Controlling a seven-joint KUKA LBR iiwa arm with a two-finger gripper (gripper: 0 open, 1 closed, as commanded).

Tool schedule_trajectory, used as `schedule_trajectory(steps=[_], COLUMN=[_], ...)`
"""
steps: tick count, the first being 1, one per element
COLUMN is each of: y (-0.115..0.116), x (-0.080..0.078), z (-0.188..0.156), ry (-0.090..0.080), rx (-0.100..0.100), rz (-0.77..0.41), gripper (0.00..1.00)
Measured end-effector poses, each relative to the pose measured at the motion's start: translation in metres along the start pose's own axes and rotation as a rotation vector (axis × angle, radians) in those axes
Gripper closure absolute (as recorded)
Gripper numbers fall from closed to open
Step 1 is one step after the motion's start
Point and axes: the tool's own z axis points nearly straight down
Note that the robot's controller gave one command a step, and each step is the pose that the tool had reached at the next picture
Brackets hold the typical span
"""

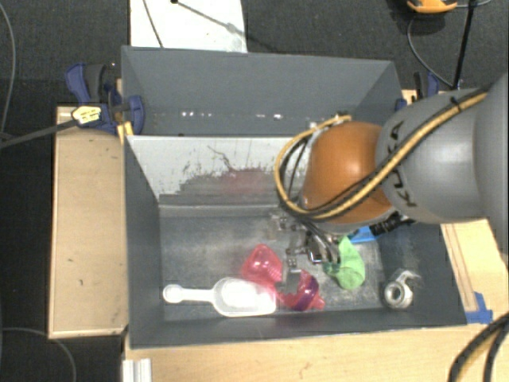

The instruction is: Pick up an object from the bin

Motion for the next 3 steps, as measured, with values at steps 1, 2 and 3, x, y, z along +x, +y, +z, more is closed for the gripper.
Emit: schedule_trajectory(steps=[1, 2, 3], y=[-0.075, 0.034, 0.033], x=[0.028, 0.023, 0.023], z=[0.056, 0.056, 0.056], ry=[0.006, 0.003, 0.003], rx=[0.002, 0.000, 0.001], rz=[0.107, 0.107, 0.108], gripper=[0.00, 1.00, 1.00])
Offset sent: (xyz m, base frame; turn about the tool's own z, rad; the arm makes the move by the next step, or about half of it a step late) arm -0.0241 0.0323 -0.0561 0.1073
